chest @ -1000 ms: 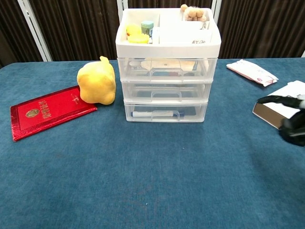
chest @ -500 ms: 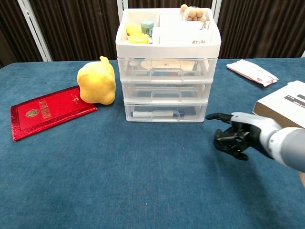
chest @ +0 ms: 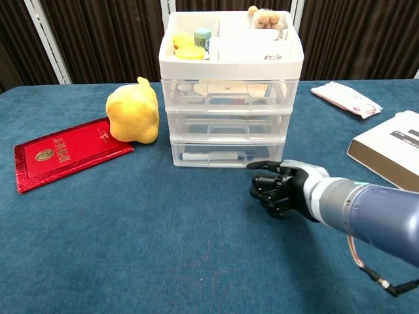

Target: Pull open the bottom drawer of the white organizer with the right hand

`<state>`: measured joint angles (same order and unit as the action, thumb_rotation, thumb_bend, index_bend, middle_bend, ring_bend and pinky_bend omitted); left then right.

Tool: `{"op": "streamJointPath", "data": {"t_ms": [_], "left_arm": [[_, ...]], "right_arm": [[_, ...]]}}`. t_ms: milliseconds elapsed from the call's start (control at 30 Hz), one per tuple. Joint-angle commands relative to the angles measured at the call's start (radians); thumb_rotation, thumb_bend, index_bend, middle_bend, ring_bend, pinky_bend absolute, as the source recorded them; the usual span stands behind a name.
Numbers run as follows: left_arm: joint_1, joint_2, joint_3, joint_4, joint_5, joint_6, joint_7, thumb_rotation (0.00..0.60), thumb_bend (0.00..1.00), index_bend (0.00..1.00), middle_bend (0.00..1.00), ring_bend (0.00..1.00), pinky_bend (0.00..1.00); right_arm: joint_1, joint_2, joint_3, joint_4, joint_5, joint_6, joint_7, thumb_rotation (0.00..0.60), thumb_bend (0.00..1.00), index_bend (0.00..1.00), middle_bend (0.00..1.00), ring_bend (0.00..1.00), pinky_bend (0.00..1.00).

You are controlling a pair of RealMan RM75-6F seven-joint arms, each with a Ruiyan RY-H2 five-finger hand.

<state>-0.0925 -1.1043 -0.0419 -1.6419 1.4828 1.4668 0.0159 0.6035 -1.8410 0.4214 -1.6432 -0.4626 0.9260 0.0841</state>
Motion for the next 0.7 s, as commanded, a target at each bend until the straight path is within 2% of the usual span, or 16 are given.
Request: {"op": "streamJointPath", "data": {"t_ms": [33,367,700], "left_arm": [[0.0,0.001,0.0,0.0,0.0,0.0,-0.003,0.6,0.04,0.01,0.0,0.0,0.0],[0.001,0.001,0.001,-0.001,0.004,0.004,-0.008,0.6,0.04,0.01,0.0,0.0,0.0],[0.002,0.002,0.0,-0.003,0.003,0.006,-0.016,0.6,0.04,0.01,0.0,0.0,0.0]], "right_arm": [[0.004,-0.015,0.017,0.005,0.02,-0.006,0.022,0.6,0.85,0.12,0.83,0.83,0.89],[0.01,-0.047,0.062,0.017,0.066,-0.028,0.082,0.6,0.85,0.12,0.83,0.83,0.89],[0.04,-0.068,0.115,0.059,0.159,-0.091,0.131,0.6,0.85,0.12,0.83,0.83,0.89]]}}
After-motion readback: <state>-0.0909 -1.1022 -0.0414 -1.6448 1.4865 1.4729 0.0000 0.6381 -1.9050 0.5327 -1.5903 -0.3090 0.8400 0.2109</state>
